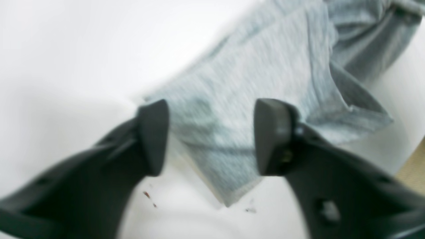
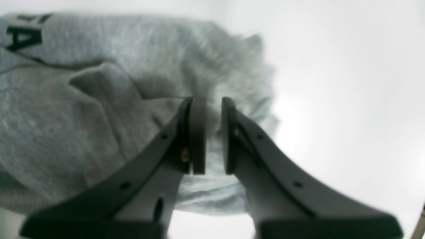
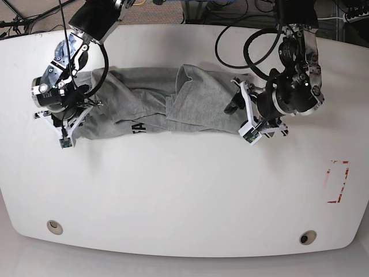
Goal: Fold the T-shirt properly
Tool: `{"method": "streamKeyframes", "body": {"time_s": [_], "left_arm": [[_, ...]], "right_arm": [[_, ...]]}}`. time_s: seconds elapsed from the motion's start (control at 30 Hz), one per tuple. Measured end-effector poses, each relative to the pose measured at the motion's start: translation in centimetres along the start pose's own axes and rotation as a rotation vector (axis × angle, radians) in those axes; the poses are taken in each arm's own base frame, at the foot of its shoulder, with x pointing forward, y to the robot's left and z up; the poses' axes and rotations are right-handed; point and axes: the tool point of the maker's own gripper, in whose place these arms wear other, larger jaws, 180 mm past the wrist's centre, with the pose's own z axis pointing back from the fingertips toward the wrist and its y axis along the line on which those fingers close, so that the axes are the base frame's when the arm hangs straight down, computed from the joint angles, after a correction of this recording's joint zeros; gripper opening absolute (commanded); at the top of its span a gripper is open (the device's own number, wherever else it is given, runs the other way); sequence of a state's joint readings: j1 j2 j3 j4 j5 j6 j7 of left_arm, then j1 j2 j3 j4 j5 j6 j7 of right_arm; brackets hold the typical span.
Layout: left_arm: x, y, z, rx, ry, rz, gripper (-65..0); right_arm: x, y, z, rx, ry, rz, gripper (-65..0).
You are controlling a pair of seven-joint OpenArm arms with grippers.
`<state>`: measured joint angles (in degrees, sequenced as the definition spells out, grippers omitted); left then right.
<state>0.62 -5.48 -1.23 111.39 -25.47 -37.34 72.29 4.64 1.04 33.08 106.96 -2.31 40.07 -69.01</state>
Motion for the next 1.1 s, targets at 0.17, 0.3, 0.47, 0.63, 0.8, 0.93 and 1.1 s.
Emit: {"method": "streamKeyframes", "body": {"time_s": [0.17, 0.3, 0.47, 0.63, 0.8, 0.93, 1.1], "left_arm": [[-1.2, 0.3, -0.2, 0.038, 0.045, -0.005, -45.0], [-2.7, 0.5, 0.1, 0.052, 0.069, 0.02, -44.7], [-6.0, 4.0, 2.6, 0.154, 0.109, 0.088, -44.7], [-8.8, 9.1, 6.6, 0.321, 0.167, 0.137, -44.7], [-9.5, 10.9, 8.4, 0.373, 0.189, 0.128, -44.7], [-9.3, 11.3, 8.9, 0.375, 0.184, 0.112, -44.7], [-10.0, 12.5, 10.1, 0.418, 0.21, 0.111, -44.7]], "right_arm": [[0.2, -0.3, 1.1, -0.025, 0.029, -0.004, -25.2], [0.6, 1.3, 1.4, 0.033, 0.015, -0.022, -11.6], [2.7, 5.7, 1.6, 0.226, -0.07, -0.01, -7.8], [5.2, 10.1, 2.3, 0.38, -0.154, 0.057, -10.6], [6.0, 13.4, 2.2, 0.448, -0.157, 0.121, -15.1], [5.5, 15.7, 1.8, 0.496, -0.121, 0.159, -17.6], [5.1, 19.3, 1.3, 0.581, -0.098, 0.227, -22.0]]}}
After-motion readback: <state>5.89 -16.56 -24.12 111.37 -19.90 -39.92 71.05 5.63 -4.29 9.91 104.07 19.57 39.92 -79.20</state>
